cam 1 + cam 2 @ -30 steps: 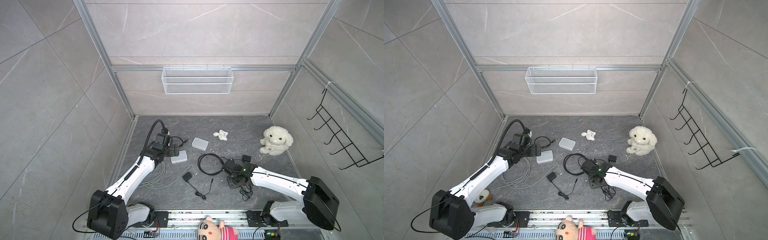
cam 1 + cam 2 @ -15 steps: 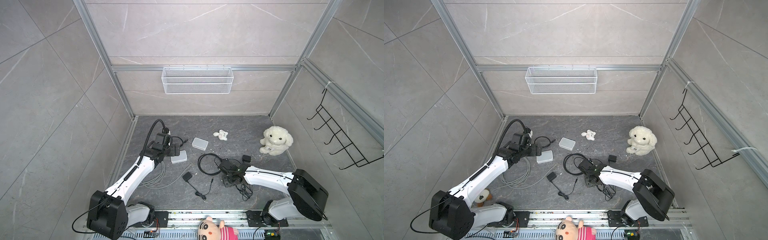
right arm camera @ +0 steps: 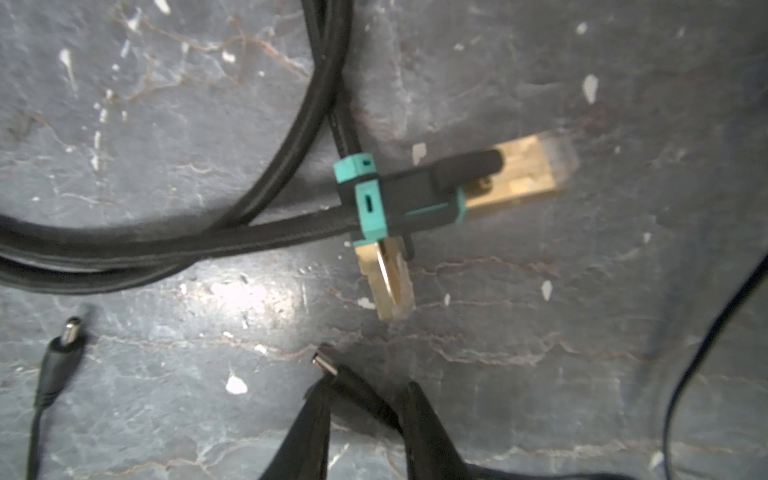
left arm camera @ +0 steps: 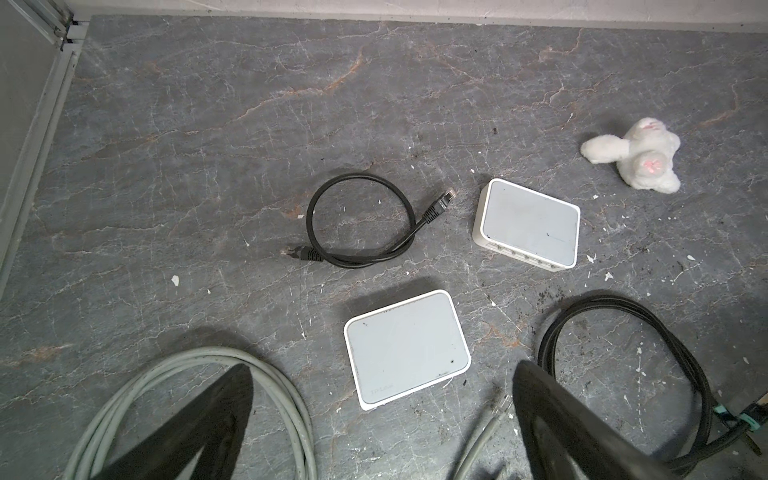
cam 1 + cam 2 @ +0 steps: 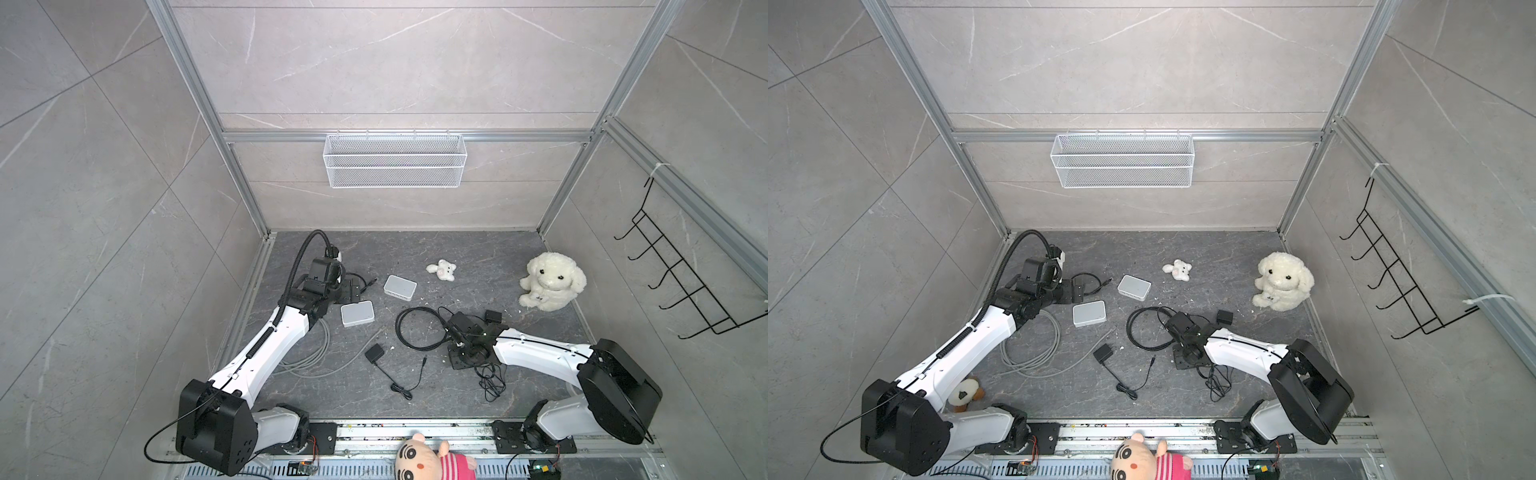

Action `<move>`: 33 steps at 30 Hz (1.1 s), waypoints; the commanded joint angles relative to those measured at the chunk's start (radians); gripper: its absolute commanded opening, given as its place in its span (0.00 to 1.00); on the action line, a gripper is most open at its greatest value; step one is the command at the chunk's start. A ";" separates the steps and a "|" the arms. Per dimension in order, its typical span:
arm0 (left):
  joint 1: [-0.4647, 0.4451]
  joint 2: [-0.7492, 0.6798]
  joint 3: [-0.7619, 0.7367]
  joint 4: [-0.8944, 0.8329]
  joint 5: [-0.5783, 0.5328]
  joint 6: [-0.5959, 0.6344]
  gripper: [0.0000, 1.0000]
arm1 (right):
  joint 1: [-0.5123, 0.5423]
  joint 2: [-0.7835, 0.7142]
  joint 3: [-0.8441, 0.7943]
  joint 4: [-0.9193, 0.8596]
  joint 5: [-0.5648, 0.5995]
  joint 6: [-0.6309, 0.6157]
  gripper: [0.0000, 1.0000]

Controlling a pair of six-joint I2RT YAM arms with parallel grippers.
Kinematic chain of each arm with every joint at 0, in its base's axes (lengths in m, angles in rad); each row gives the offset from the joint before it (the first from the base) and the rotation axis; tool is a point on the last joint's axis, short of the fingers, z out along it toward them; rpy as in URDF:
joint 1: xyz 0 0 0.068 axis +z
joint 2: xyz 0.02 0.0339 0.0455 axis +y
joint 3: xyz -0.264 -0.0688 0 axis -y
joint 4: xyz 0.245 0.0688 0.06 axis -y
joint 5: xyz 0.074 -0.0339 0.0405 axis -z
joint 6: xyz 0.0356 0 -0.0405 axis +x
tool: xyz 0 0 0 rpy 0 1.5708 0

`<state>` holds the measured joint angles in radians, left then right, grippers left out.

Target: Insert the plug into the switch port

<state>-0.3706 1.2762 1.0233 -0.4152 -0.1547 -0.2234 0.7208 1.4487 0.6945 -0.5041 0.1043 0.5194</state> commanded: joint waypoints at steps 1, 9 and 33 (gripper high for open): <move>-0.001 0.003 0.041 0.007 -0.015 0.022 1.00 | -0.009 0.025 -0.020 -0.008 -0.034 -0.002 0.27; -0.002 0.022 0.058 -0.010 0.073 -0.005 0.99 | -0.008 0.021 -0.002 0.026 -0.081 -0.079 0.16; -0.167 0.251 -0.003 0.257 0.924 -0.531 0.56 | -0.009 -0.150 0.015 0.215 -0.443 -0.382 0.08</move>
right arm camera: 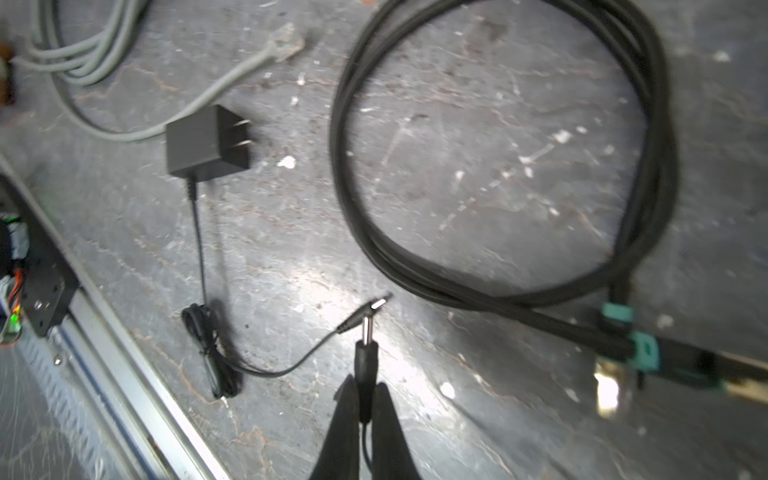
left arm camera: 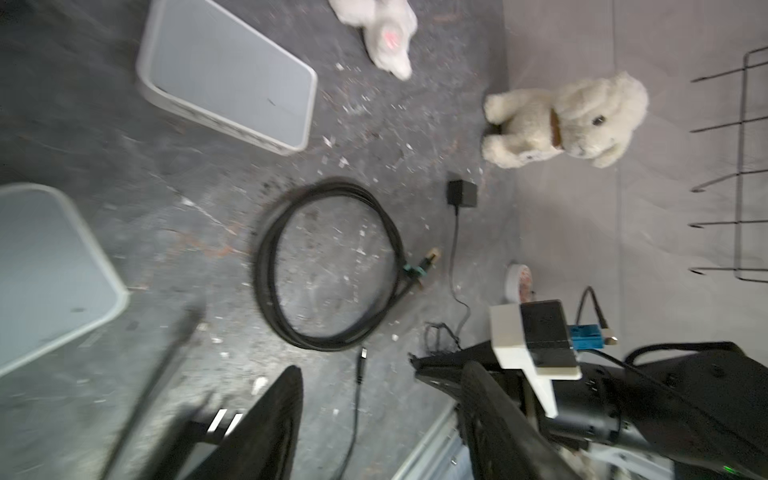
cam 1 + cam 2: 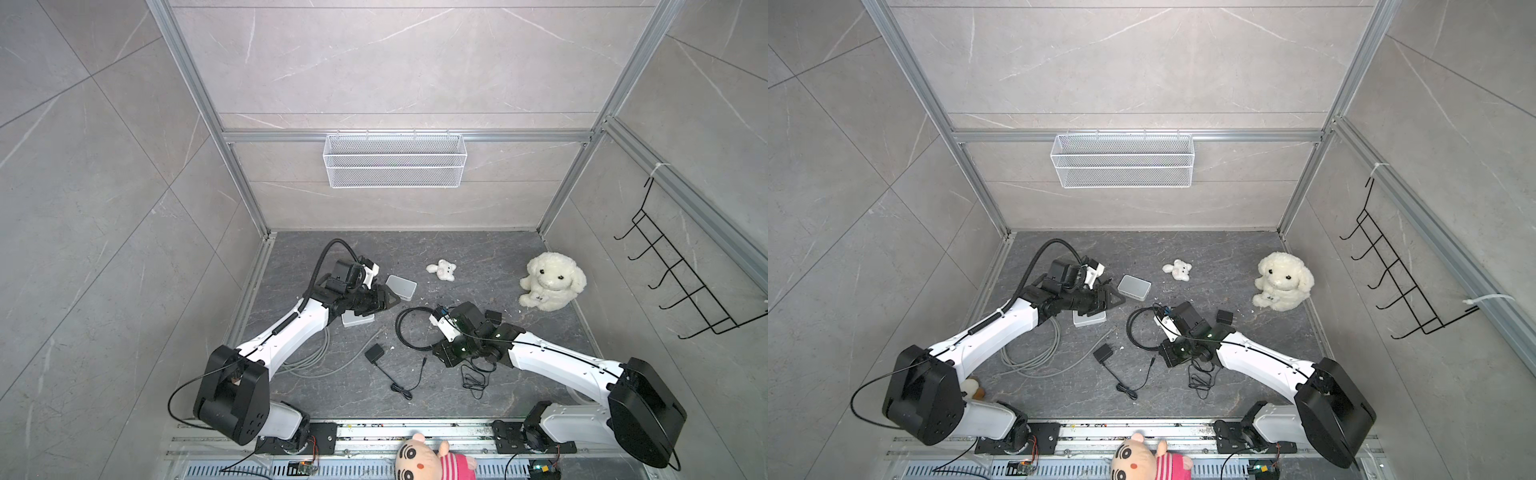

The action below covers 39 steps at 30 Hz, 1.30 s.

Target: Insert the plug into the switch port

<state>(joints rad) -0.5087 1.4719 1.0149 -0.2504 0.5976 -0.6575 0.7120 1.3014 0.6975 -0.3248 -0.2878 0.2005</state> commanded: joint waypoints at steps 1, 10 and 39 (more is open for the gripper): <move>-0.041 0.084 0.008 0.109 0.193 -0.111 0.51 | -0.001 -0.001 0.021 0.038 -0.051 -0.081 0.08; -0.121 0.247 0.007 0.265 0.289 -0.234 0.33 | -0.003 0.039 0.059 0.074 -0.045 -0.145 0.08; -0.148 0.287 0.055 0.049 0.253 -0.085 0.20 | -0.007 0.063 0.065 0.117 -0.019 -0.147 0.09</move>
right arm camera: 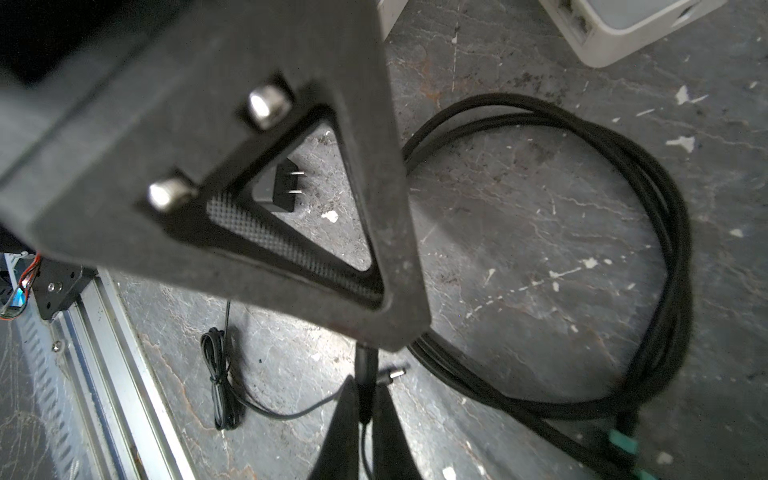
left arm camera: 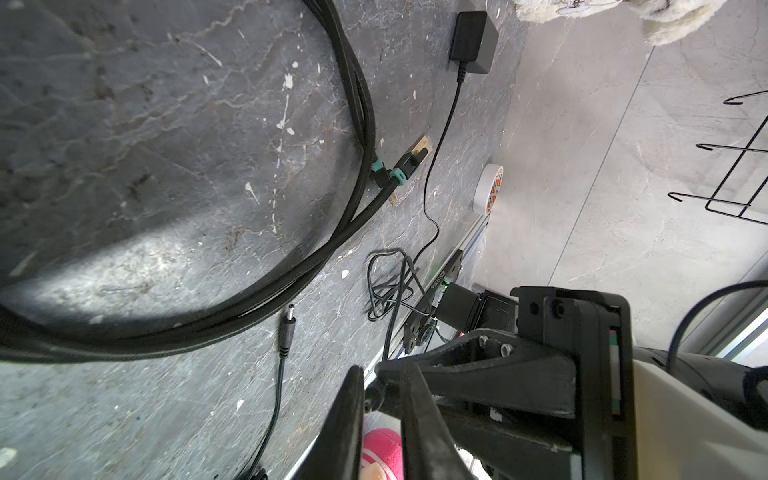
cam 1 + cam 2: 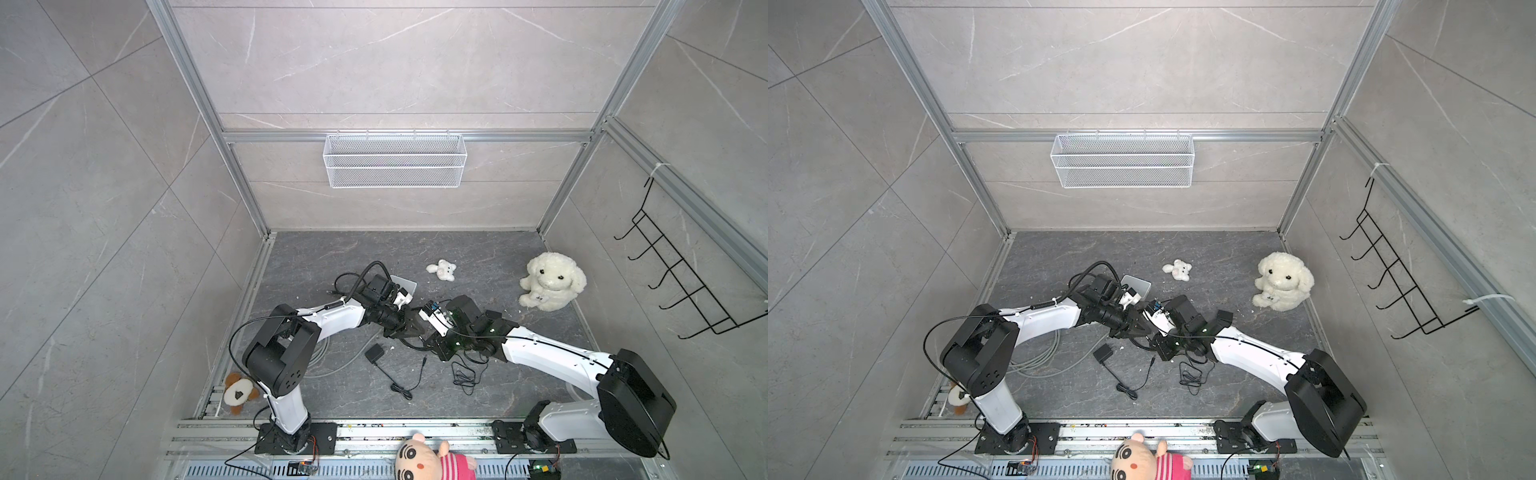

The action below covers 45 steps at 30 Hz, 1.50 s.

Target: Insert the plug into the switch port

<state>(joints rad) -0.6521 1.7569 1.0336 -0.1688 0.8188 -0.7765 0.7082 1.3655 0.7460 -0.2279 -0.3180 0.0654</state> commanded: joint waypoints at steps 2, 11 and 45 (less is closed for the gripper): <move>-0.005 0.002 0.042 -0.062 0.017 0.049 0.22 | -0.004 -0.005 0.015 0.022 0.014 -0.010 0.09; -0.004 0.001 0.063 -0.079 0.032 0.066 0.19 | -0.004 0.014 0.021 0.036 0.023 -0.007 0.09; -0.004 0.018 0.106 -0.153 0.052 0.057 0.00 | -0.014 -0.227 -0.448 0.741 0.110 0.148 0.52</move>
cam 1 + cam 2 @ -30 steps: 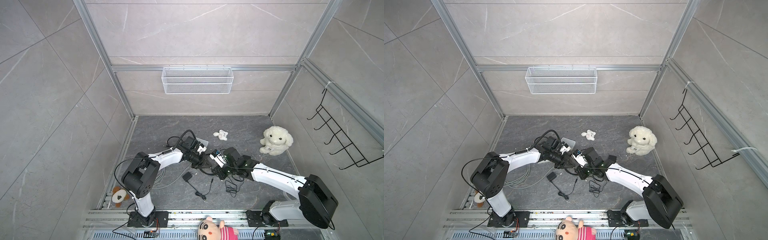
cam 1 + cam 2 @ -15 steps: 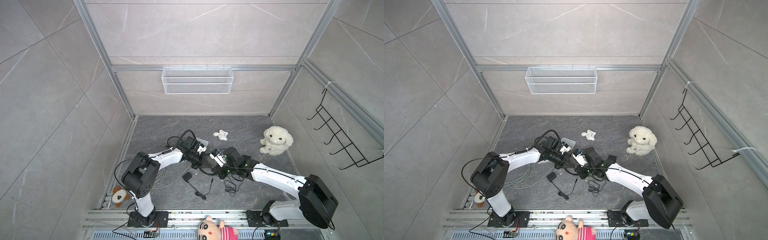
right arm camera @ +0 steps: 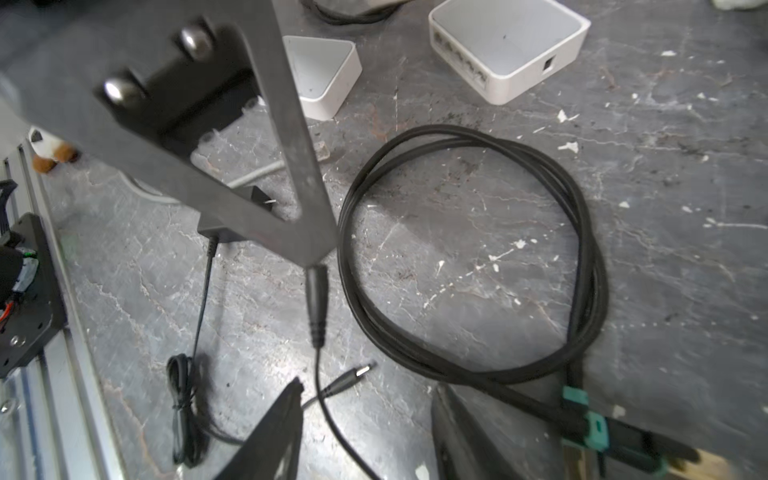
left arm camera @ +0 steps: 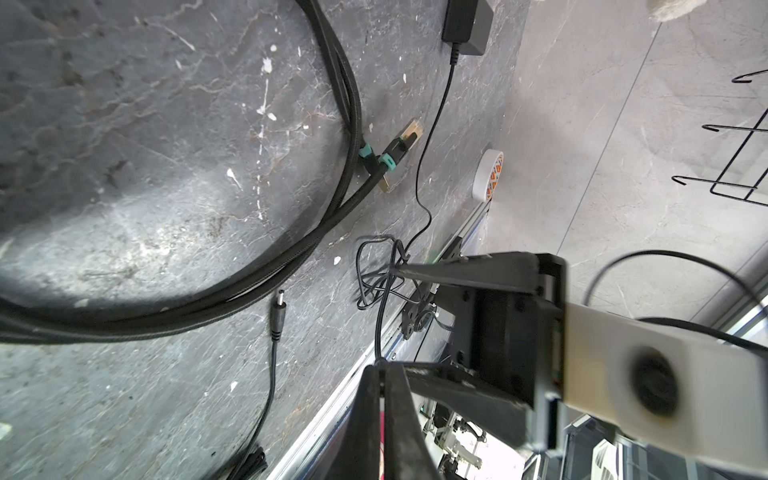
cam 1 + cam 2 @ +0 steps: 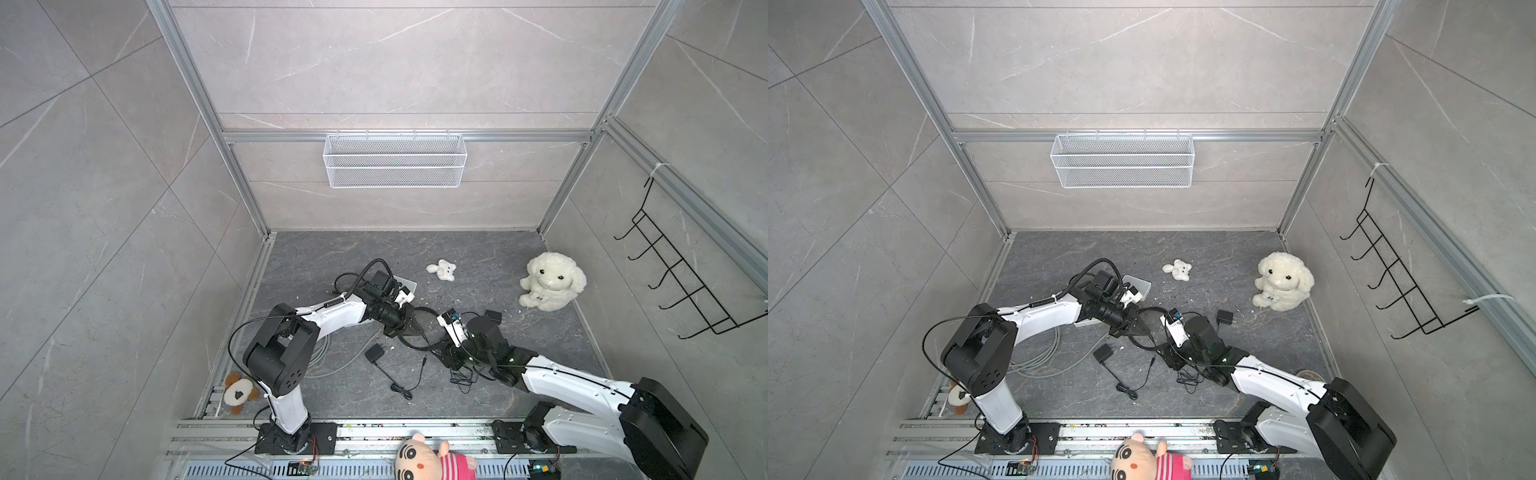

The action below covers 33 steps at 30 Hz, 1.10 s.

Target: Insert the plug into the switch port

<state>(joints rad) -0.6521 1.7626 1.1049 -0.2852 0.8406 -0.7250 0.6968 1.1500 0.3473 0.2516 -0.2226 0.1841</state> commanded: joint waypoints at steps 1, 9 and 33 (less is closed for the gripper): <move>-0.003 0.015 0.041 -0.042 0.031 0.005 0.00 | -0.002 -0.001 -0.056 0.286 0.013 0.022 0.52; -0.004 0.020 0.071 -0.093 0.028 0.029 0.00 | 0.001 0.101 -0.002 0.304 -0.033 -0.025 0.46; 0.016 0.008 0.054 -0.075 -0.018 0.015 0.07 | -0.001 0.086 0.059 0.164 -0.014 -0.082 0.10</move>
<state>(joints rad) -0.6483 1.7737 1.1484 -0.3443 0.8368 -0.7174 0.6991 1.2594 0.3744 0.4595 -0.2714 0.1150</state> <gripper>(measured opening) 0.057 0.104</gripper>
